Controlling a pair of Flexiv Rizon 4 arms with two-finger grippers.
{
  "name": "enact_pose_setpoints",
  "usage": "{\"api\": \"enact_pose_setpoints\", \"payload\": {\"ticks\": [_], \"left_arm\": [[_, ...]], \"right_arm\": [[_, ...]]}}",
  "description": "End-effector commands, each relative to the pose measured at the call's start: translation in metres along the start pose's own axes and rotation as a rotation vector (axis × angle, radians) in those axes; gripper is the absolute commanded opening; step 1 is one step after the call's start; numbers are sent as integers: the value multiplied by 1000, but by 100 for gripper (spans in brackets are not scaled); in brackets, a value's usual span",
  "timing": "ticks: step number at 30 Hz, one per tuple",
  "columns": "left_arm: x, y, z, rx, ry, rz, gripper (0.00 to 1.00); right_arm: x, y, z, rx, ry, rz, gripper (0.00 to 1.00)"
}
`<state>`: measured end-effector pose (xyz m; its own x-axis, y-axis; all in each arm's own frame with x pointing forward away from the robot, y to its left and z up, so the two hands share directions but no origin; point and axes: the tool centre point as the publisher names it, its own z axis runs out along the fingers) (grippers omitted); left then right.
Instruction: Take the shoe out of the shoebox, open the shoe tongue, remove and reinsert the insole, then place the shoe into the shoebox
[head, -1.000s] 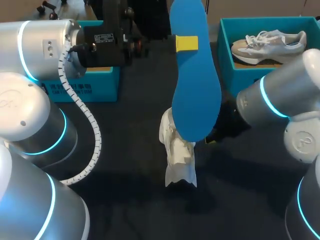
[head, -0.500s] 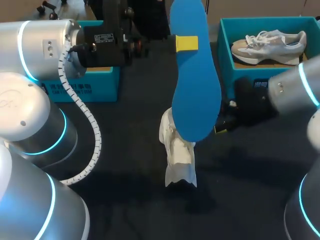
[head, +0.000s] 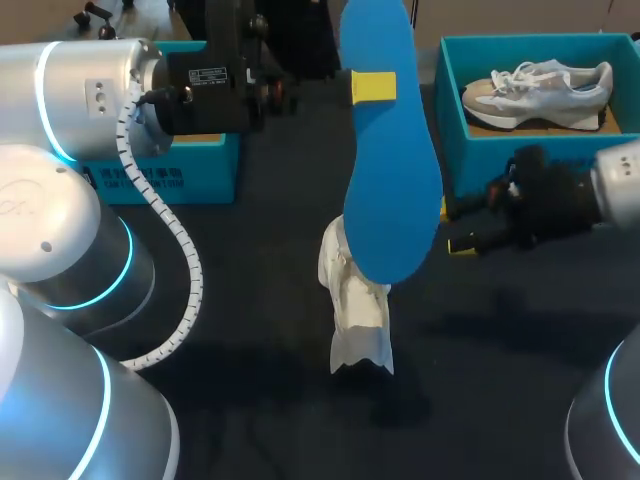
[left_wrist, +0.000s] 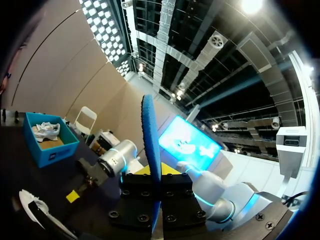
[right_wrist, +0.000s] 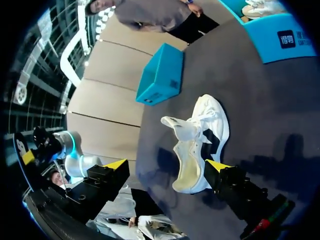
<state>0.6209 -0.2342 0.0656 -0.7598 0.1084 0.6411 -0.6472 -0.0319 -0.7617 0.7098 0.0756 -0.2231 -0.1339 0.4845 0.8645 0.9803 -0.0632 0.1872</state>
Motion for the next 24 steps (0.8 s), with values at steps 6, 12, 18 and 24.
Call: {"api": "enact_pose_setpoints", "payload": {"ticks": [6,12,18,24], "left_arm": [[0,2,0,3,1,1,0],[0,2,0,3,1,1,0],[0,2,0,3,1,1,0],[0,2,0,3,1,1,0]], "right_arm": [[3,-5,-12,-32,111,-30,100],[3,-5,-12,-32,111,-30,100],[30,2,-13,-78,278,-60,100],[54,7,-23,-76,301,-34,100]]}}
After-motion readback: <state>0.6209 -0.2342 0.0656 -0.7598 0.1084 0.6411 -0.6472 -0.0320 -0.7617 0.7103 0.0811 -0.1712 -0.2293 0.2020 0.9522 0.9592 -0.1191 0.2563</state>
